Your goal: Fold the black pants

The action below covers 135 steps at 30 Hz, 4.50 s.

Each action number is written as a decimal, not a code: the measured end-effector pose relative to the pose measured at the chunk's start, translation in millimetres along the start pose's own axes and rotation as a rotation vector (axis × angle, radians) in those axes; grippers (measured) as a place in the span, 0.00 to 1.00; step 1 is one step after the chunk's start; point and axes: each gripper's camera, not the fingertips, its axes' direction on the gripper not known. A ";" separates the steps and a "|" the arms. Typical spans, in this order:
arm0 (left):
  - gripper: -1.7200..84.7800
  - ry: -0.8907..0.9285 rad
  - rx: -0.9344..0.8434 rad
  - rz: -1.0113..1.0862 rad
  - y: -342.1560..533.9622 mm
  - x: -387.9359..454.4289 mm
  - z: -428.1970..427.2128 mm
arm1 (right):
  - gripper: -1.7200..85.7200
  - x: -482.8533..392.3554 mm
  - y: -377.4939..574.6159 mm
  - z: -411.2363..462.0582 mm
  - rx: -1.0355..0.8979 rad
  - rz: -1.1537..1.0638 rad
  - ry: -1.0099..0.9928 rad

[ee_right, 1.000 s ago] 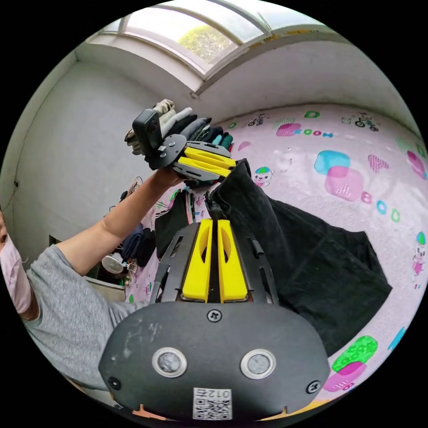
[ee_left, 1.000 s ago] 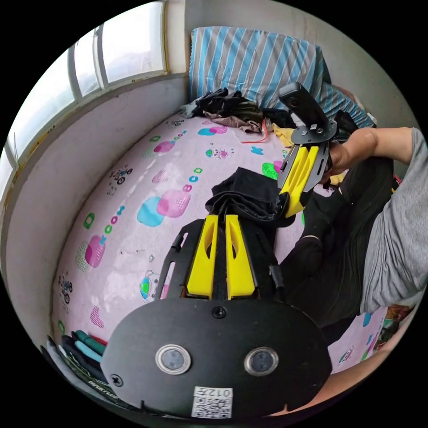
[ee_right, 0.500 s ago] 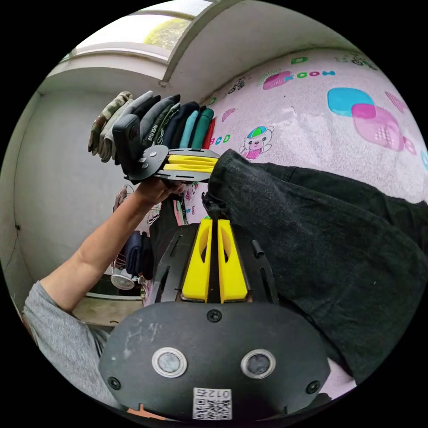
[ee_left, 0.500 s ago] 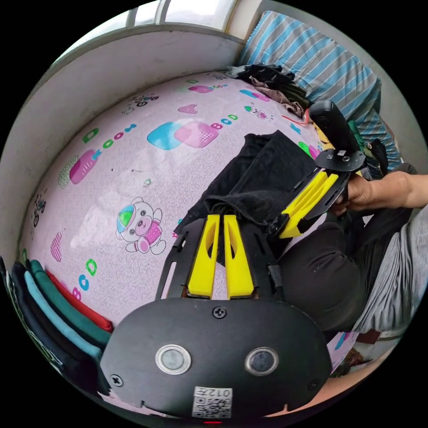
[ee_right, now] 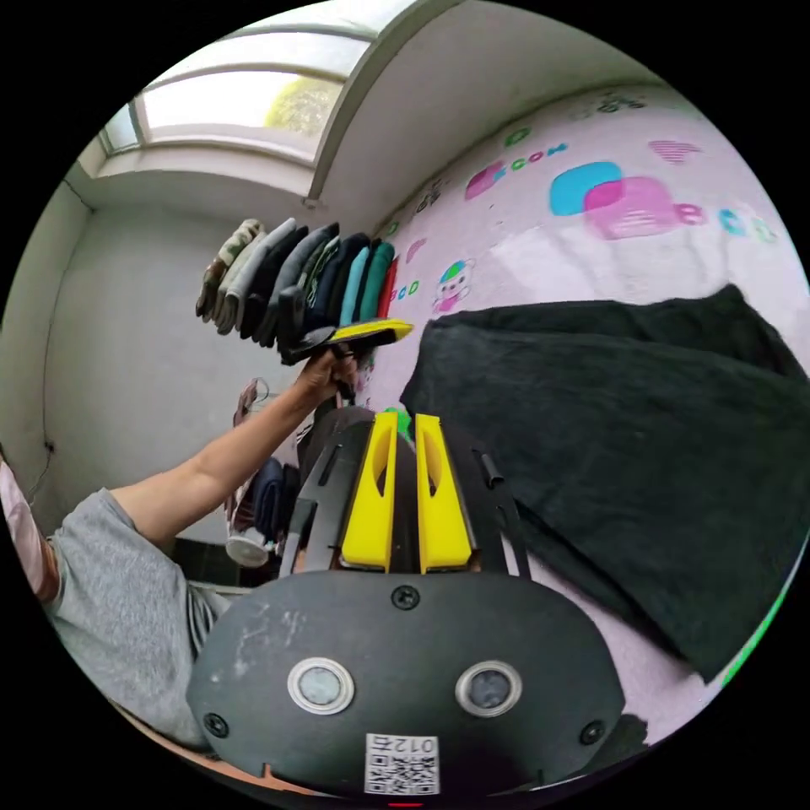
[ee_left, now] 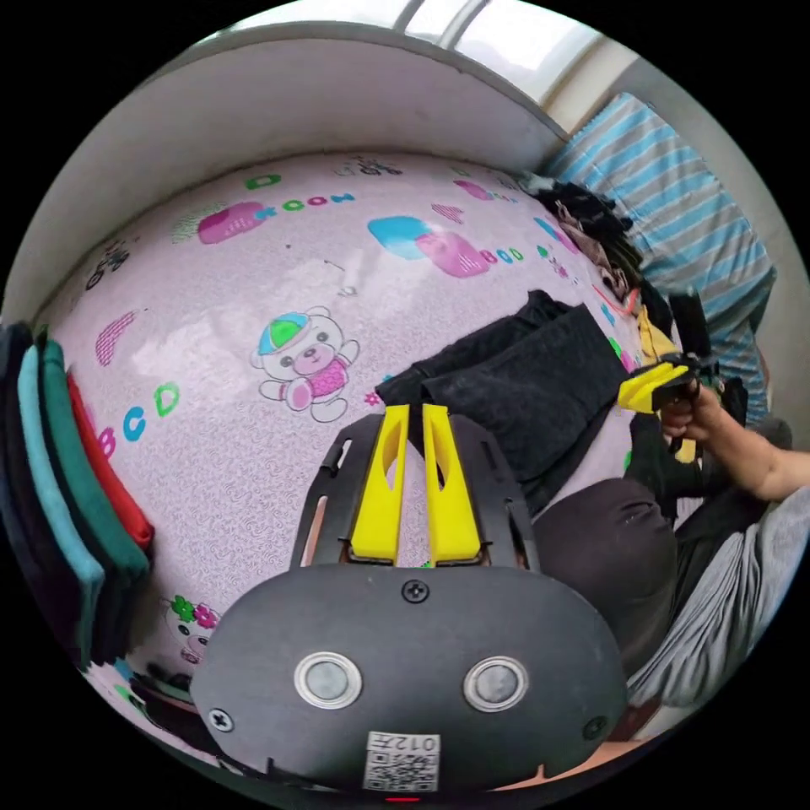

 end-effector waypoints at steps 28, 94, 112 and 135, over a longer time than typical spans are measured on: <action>0.03 -0.543 0.646 0.199 71.3 426.6 -367.4 | 0.01 -207.3 74.0 -597.0 0.703 -0.071 0.340; 0.03 0.308 0.472 0.349 178.5 545.6 -388.5 | 0.01 -633.7 91.1 -524.9 0.825 -0.013 0.883; 0.04 0.265 0.216 -0.245 231.9 228.5 -296.6 | 0.01 -550.2 33.3 -404.0 0.402 -0.165 0.948; 0.11 0.142 -0.032 -0.755 176.0 3.7 -205.0 | 0.01 -114.1 136.2 -254.9 0.168 0.233 0.475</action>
